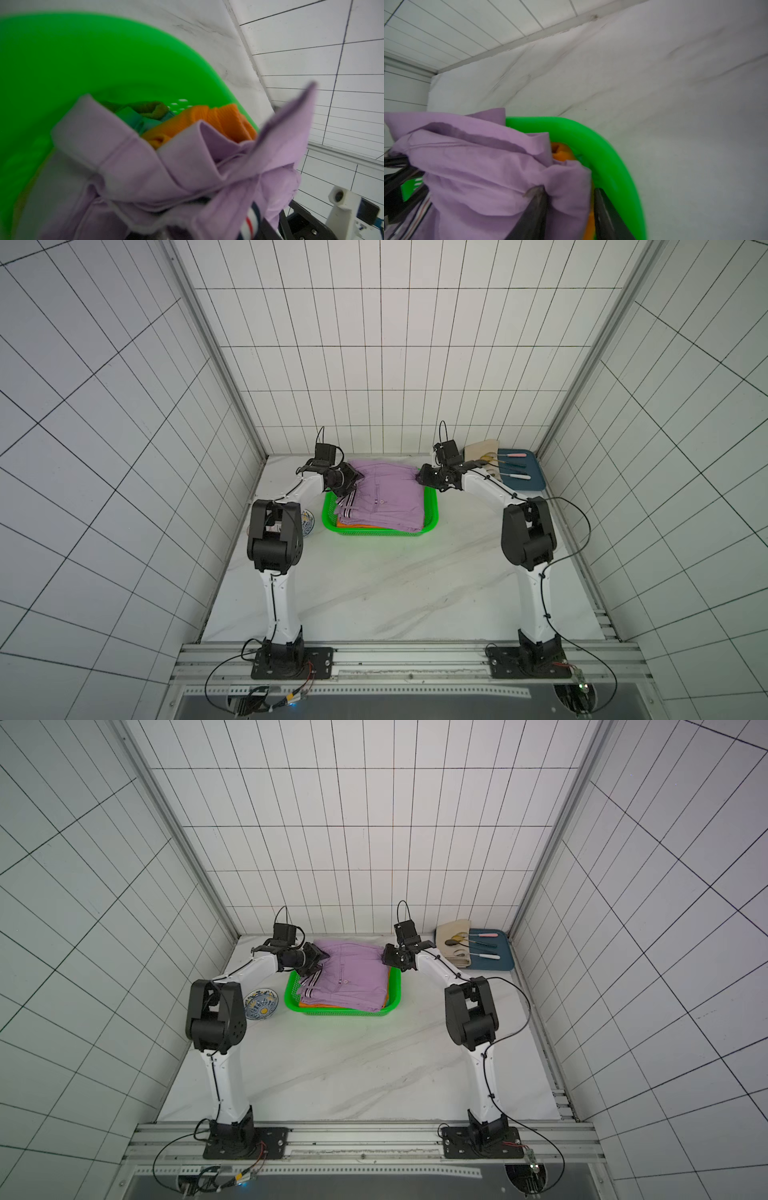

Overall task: Put the folded long pants in the basket
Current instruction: Reset both arms

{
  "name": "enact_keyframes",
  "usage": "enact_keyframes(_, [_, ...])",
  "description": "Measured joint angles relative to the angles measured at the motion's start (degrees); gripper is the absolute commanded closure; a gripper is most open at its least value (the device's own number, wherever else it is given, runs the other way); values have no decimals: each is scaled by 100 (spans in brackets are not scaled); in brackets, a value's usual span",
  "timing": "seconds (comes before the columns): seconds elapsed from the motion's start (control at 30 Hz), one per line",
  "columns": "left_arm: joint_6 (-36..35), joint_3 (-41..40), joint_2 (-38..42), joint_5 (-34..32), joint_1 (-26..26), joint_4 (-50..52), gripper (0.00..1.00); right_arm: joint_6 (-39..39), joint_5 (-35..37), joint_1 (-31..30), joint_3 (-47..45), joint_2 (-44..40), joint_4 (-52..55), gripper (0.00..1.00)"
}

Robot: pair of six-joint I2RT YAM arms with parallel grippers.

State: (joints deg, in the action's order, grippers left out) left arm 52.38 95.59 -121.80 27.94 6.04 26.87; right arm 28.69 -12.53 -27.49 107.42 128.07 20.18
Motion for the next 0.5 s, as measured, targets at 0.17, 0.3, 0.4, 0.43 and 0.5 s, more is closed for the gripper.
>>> enact_keyframes(0.17, [-317,197,61,-52,-188,201,40,-72,87,44,24,-116,120,59])
enact_keyframes(0.3, [-459,-422,804,-437,-181,376,22,-151,337,52,13,-592,564,54])
enact_keyframes(0.4, [-501,-994,1937,-743,15,516,15,-216,546,52,-247,-1513,697,40])
enact_keyframes(0.43, [-514,-1185,2409,-876,118,514,13,-256,603,52,-492,-1998,649,26])
enact_keyframes(0.5, [-573,-1635,3558,-1261,356,424,9,-367,678,50,-1126,-2992,407,5])
